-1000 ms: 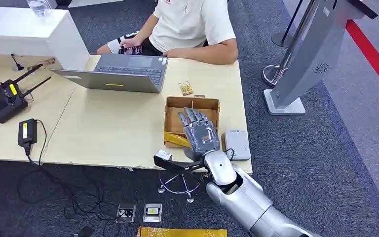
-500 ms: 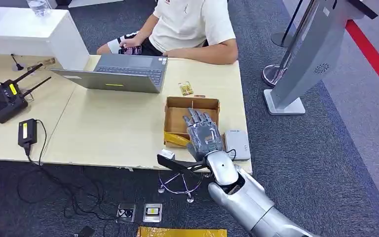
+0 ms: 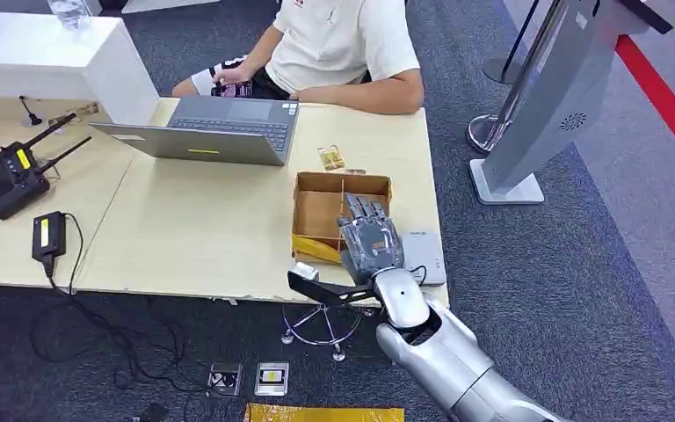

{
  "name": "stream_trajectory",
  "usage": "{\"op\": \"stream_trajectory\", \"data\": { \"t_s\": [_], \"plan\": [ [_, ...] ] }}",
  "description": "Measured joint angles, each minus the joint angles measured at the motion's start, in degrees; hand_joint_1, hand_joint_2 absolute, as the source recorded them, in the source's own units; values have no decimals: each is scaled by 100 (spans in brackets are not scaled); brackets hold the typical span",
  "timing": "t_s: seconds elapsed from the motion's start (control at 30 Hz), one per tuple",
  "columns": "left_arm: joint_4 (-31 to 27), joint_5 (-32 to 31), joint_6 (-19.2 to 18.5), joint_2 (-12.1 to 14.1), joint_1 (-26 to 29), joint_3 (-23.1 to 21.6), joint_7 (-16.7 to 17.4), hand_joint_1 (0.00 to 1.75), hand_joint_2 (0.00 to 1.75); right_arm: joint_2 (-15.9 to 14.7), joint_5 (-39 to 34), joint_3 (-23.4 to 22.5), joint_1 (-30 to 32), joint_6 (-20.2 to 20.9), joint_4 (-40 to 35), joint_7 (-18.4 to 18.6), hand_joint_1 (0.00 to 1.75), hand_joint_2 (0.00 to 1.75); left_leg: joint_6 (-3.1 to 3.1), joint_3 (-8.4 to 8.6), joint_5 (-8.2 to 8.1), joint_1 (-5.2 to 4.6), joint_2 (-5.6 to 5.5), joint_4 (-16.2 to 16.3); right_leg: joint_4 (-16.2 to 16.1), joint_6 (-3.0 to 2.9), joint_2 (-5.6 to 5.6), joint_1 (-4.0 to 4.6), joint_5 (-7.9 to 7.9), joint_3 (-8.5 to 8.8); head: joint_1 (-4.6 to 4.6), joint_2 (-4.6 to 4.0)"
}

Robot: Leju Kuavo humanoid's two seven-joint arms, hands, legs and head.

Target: Pass the card to the sensor for recognition and then transmit it.

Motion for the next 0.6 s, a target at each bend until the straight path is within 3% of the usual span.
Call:
{"op": "stream_trajectory", "data": {
  "t_s": [0.1, 0.37, 0.4, 0.43, 0.47, 0.5, 0.53, 0.6],
  "plan": [
    [0, -4, 0, 7, 0, 0, 0, 0, 175, -15, 2, -11, 4, 15, 0, 7, 75, 175, 0, 1, 0, 0, 0, 0, 0, 0, 0, 0, 0, 0, -2, 0],
    [0, -20, 0, 11, 0, 0, 0, 0, 175, -26, 15, -79, 19, 50, -4, 50, 96, 175, 0, 0, 0, 0, 0, 0, 0, 0, 1, 0, 0, 0, -2, 0],
    [0, -20, 0, 11, 0, 0, 0, 0, 175, -31, 17, -81, 20, 50, -4, 50, 105, 175, 0, 0, 0, 0, 0, 0, 0, 0, 0, 0, 0, 0, -2, 0],
    [0, -20, 0, 13, 0, 0, 0, 0, 175, -35, 17, -81, 20, 52, -4, 50, 140, 175, 0, 0, 0, 0, 0, 0, 0, 0, 0, 0, 0, 0, -2, 0],
    [0, -20, 0, 13, 0, 0, 0, 0, 175, -42, 17, -83, 20, 54, -4, 50, 140, 175, 0, 0, 0, 0, 0, 0, 0, 0, 0, 0, 0, 0, -2, 0],
    [0, -20, 2, 13, 0, -2, 0, 0, 175, -46, 17, -85, 20, 55, -4, 50, 154, 175, 0, 0, 0, 0, 0, 0, 0, 0, 0, 0, 0, 0, 0, 0],
    [0, -20, 2, 13, 0, -2, 0, 0, 175, -48, 17, -87, 20, 55, -4, 50, 157, 175, 0, 0, 0, 0, 0, 0, 0, 0, 1, 0, 0, 0, -2, 0],
    [0, -20, 2, 13, 0, -4, 0, 0, 175, -48, 17, -87, 20, 55, -4, 50, 157, 175, 0, 0, 0, 0, 0, 0, 0, 0, 1, 0, 0, 0, -2, 0]
  ]
}}
